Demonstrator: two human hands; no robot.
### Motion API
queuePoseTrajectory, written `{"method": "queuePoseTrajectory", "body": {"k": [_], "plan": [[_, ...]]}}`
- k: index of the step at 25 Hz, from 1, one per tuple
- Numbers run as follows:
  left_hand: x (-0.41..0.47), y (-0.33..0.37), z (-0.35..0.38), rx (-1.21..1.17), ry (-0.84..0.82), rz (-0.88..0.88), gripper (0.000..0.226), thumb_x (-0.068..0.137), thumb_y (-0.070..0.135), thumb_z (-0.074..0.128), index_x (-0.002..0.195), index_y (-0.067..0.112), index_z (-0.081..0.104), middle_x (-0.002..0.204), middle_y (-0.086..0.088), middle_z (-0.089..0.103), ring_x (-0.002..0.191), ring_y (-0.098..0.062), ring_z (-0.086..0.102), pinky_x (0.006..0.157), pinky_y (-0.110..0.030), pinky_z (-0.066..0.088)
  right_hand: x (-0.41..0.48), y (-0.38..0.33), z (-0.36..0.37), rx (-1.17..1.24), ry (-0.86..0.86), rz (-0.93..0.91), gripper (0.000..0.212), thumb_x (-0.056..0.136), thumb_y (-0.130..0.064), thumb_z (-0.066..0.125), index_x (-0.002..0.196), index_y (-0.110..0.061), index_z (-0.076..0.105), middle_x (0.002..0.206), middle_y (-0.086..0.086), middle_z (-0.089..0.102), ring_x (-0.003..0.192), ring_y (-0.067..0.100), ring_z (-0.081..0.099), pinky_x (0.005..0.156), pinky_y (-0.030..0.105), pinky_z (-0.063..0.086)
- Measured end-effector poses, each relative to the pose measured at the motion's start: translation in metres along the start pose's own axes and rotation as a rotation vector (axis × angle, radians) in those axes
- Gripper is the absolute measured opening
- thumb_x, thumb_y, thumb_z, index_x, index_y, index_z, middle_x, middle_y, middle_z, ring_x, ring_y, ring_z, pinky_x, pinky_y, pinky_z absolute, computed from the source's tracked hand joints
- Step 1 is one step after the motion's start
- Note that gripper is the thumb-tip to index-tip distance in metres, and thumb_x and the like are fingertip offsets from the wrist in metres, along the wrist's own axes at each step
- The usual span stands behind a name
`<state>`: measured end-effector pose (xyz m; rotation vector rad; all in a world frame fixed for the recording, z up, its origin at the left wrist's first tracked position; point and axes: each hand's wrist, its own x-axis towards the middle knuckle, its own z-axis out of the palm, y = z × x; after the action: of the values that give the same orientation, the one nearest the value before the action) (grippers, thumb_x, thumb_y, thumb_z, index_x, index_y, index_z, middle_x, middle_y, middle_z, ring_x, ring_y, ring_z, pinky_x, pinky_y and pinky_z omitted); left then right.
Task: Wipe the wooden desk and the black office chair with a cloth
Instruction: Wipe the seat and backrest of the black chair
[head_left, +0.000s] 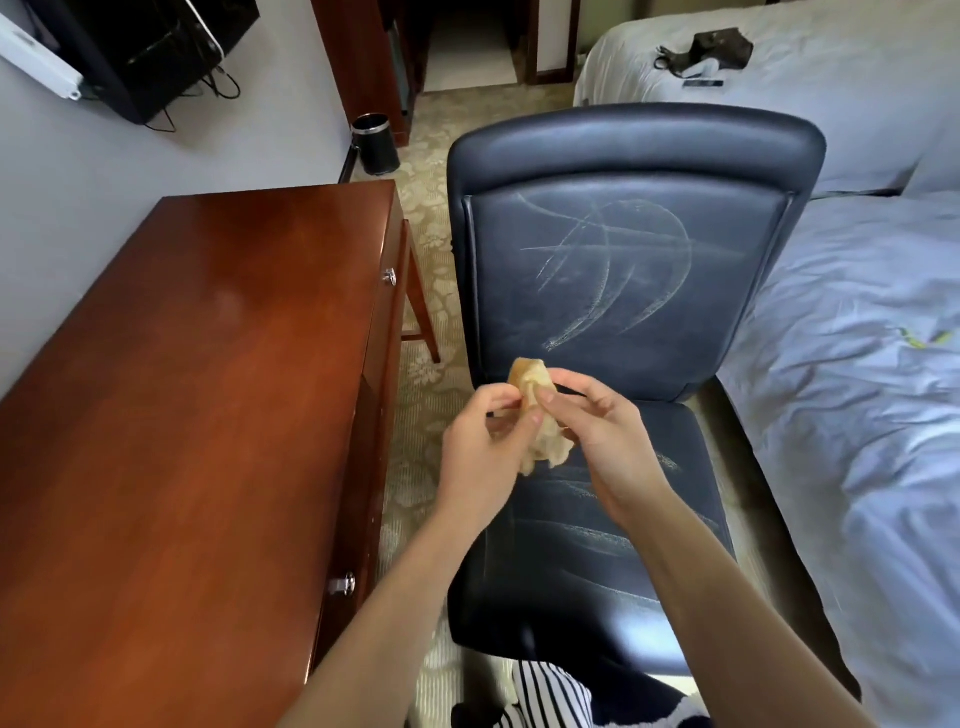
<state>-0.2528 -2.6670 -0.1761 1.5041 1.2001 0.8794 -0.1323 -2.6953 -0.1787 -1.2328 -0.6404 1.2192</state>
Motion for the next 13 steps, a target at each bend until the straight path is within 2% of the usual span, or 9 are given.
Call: {"method": "queuePoseTrajectory", "body": {"k": [2,4,8,10,13], "plan": [[0.004,-0.004,0.001,0.000,0.042,0.016,0.014,0.088,0.010,0.066,0.100,0.014,0.064,0.094,0.002,0.069,0.089,-0.011,0.066,0.077,-0.025,0.054,0.002,0.001,-0.006,-0.081,-0.039,-0.049,0.027,0.088,-0.010,0.063,0.114,-0.016,0.065,0.091,0.006,0.074,0.089,0.014,0.070,0.069,0.014,0.051],[0.006,-0.004,0.001,0.018,0.036,0.046,0.011,0.090,0.008,0.062,0.093,0.018,0.063,0.089,0.002,0.069,0.084,-0.010,0.066,0.075,-0.029,0.055,0.004,0.002,-0.011,-0.128,-0.031,-0.076,0.031,0.087,-0.006,0.064,0.116,-0.015,0.064,0.090,0.006,0.074,0.091,0.013,0.069,0.072,0.014,0.051],[0.010,-0.001,0.004,0.012,-0.010,0.023,0.019,0.096,0.009,0.052,0.086,0.023,0.061,0.086,0.000,0.068,0.080,-0.008,0.064,0.072,-0.024,0.052,0.010,0.000,-0.022,-0.168,-0.009,-0.135,0.026,0.083,-0.001,0.067,0.107,-0.013,0.067,0.078,0.001,0.073,0.085,0.010,0.069,0.073,0.015,0.050],[0.012,-0.001,0.004,0.032,-0.042,-0.031,0.017,0.098,0.014,0.049,0.089,0.020,0.061,0.087,0.000,0.067,0.081,-0.010,0.063,0.072,-0.023,0.051,0.014,-0.002,-0.028,-0.242,-0.029,-0.179,0.022,0.083,-0.004,0.068,0.102,-0.017,0.069,0.079,0.000,0.073,0.083,0.011,0.068,0.076,0.019,0.052],[0.012,0.002,0.002,-0.157,-0.094,-0.209,0.020,0.099,0.022,0.047,0.091,0.022,0.065,0.091,-0.001,0.066,0.089,-0.019,0.062,0.081,-0.037,0.050,0.018,-0.001,-0.040,-0.415,0.013,-0.249,0.019,0.086,-0.007,0.066,0.089,-0.024,0.071,0.081,-0.009,0.071,0.085,0.010,0.066,0.084,0.026,0.052]]}}
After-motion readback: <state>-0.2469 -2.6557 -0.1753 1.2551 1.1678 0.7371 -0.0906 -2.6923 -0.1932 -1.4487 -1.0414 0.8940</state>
